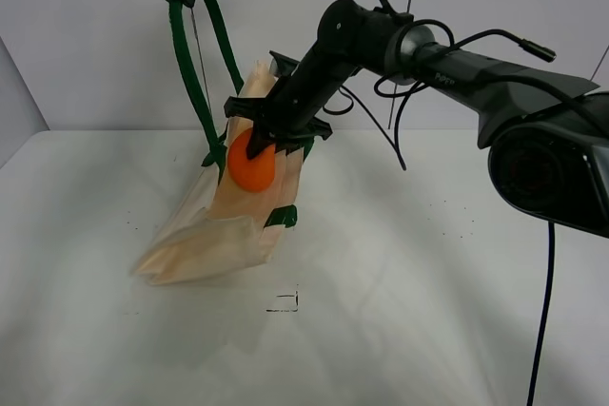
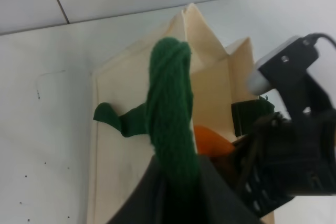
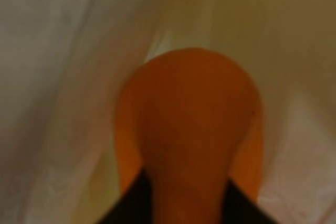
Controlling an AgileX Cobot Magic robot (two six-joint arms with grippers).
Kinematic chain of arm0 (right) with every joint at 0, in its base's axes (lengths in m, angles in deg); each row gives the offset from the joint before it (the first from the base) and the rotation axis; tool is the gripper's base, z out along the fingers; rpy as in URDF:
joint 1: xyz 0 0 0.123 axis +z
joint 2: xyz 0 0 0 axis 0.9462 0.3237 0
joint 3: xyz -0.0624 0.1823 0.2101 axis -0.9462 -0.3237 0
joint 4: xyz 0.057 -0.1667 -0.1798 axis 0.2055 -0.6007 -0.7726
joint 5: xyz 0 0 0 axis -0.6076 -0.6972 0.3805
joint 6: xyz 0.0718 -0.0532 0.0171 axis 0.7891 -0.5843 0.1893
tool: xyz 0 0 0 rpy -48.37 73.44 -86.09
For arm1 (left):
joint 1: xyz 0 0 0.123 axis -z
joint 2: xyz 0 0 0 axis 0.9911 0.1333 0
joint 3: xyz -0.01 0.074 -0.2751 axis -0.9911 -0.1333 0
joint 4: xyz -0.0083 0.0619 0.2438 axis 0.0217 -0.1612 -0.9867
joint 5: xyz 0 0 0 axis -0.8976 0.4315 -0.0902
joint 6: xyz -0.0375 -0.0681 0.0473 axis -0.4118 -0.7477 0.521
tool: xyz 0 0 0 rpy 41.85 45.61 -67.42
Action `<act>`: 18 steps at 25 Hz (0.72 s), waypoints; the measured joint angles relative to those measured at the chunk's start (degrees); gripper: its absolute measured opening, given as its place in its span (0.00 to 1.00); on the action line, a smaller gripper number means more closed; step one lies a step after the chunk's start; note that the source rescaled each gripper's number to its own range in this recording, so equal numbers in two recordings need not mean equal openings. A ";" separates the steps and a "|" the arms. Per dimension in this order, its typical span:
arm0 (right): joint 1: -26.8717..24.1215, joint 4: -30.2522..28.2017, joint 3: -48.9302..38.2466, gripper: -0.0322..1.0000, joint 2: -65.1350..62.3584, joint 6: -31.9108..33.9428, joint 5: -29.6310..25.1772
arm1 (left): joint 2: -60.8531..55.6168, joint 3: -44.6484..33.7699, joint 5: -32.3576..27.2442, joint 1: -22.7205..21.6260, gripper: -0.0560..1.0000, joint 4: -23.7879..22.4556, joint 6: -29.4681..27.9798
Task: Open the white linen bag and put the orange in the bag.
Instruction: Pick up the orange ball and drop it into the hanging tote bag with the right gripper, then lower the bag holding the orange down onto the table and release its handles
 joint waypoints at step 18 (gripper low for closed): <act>-2.60 -32.22 4.02 1.00 -3.13 3.28 -10.37 | 0.00 0.00 0.00 0.00 0.05 0.00 0.00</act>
